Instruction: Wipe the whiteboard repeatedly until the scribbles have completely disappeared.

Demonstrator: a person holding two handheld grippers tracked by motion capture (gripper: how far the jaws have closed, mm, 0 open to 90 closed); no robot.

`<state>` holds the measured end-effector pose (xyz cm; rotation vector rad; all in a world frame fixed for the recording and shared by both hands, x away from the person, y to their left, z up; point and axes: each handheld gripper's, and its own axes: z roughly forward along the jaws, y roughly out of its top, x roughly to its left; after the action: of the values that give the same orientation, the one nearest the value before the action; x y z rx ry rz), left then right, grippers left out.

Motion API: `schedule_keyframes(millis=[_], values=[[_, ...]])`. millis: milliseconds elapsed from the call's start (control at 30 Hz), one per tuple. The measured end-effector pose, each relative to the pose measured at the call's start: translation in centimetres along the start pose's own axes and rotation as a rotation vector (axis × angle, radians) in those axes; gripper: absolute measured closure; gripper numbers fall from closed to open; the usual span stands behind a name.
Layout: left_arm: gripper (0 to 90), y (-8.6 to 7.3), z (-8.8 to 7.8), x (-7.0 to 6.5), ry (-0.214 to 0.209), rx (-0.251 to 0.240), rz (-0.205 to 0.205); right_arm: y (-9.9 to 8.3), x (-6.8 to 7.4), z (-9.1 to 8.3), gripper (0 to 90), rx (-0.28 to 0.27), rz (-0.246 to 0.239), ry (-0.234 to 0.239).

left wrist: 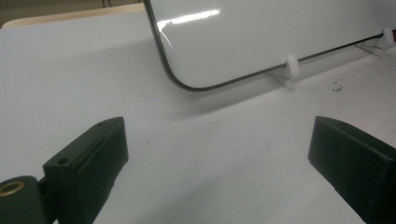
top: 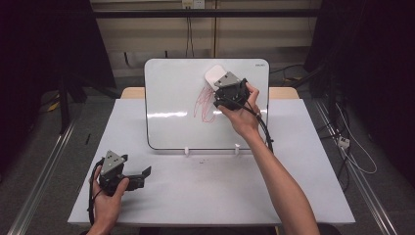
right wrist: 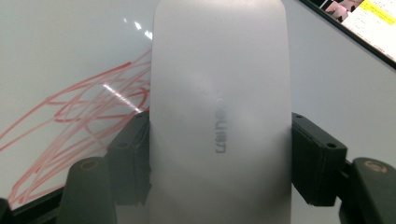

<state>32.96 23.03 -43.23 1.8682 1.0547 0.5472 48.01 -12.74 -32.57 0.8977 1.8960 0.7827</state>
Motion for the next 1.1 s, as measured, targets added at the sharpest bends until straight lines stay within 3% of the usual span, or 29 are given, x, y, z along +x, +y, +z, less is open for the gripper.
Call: schedule_keyframes(millis=[600,833,1100], values=[[4.8,-0.1,0.1,-0.2,-0.009,0.007,0.001,-0.8,3.7,-0.2,31.9,-0.015,-0.075,0.041],[4.8,0.0,0.2,-0.3,-0.015,0.008,0.011,-0.7,3.6,0.0,31.9,-0.014,-0.072,0.044],[4.8,-0.1,0.1,-0.3,-0.017,-0.001,0.004,0.2,2.2,0.2,31.8,-0.016,-0.043,0.028]])
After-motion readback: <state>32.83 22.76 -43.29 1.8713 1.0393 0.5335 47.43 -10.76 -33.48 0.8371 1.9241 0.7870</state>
